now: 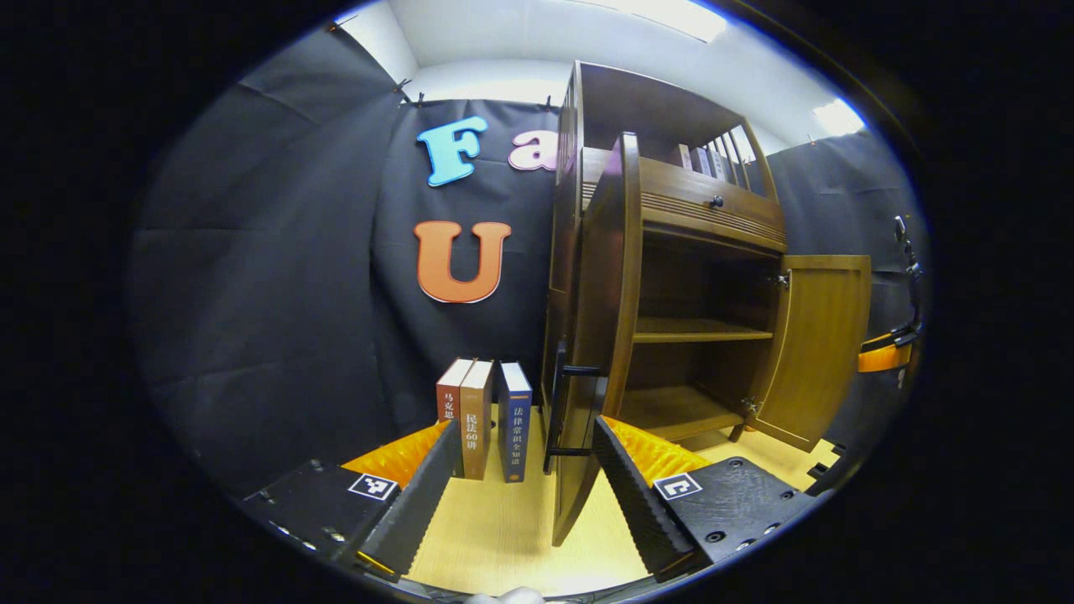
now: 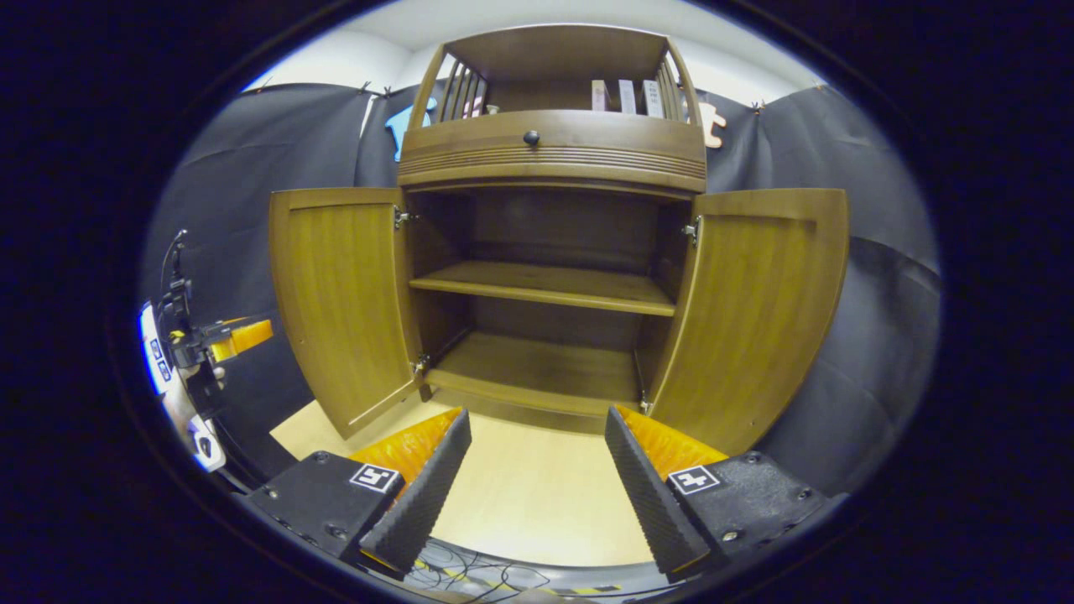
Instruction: Open the right door of the double-door shoe cabinet with the right hand, and open the left door with the left hand.
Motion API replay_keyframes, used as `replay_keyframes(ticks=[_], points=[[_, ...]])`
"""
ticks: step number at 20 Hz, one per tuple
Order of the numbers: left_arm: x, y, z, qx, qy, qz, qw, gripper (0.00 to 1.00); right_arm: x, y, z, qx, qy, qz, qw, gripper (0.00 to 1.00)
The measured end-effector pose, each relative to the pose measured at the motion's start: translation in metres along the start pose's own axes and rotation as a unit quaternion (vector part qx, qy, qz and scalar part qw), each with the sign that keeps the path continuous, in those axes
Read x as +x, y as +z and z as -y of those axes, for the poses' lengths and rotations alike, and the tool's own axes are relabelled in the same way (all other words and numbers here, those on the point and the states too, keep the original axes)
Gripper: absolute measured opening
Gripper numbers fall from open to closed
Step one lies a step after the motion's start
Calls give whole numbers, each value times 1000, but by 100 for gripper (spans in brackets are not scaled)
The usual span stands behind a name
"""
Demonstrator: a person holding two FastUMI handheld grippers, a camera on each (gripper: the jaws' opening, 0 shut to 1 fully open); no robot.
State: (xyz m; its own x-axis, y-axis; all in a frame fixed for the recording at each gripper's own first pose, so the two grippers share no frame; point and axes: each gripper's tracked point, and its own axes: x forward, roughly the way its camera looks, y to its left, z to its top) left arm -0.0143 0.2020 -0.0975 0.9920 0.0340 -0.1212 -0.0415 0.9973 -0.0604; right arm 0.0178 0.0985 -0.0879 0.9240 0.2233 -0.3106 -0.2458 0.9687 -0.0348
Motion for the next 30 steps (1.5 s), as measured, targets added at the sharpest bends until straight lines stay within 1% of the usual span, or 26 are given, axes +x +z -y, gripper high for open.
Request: replay_keyframes(ticks=[1,2,3,6,8,11,14,17,20,21,22,25,28,30], points=[[-5,6,6,3,9,3,1000,100,1,1,1,1,3,2,1000,100],[-8,11,15,4,18,3,1000,100,3,3,3,3,9,2,1000,100],[-11,20,24,6,24,10,1000,95,5,4,4,3,15,4,1000,100],[-12,44,64,3,30,22,999,95,10,15,16,-1,25,13,1000,100],[-10,62,86,7,43,32,999,95,11,24,27,5,28,22,999,100],[-1,71,122,13,58,30,998,95,8,39,45,16,22,42,999,100],[10,73,167,17,46,22,999,95,2,53,68,25,3,67,997,100],[21,65,210,7,15,3,1000,95,-6,60,82,41,-11,89,995,100],[22,63,232,22,5,3,1000,95,-12,61,93,48,-29,99,994,100],[21,63,239,25,-3,7,1000,100,-13,60,96,49,-35,100,993,100],[19,62,245,29,-9,6,1000,96,-15,58,97,47,-41,100,993,100],[15,60,248,54,-9,6,998,97,-21,55,102,40,-65,105,992,100],[10,61,243,81,-10,11,997,96,-20,53,99,47,-71,101,991,100],[10,62,242,78,-16,12,997,97,-20,55,93,48,-73,103,991,100]])
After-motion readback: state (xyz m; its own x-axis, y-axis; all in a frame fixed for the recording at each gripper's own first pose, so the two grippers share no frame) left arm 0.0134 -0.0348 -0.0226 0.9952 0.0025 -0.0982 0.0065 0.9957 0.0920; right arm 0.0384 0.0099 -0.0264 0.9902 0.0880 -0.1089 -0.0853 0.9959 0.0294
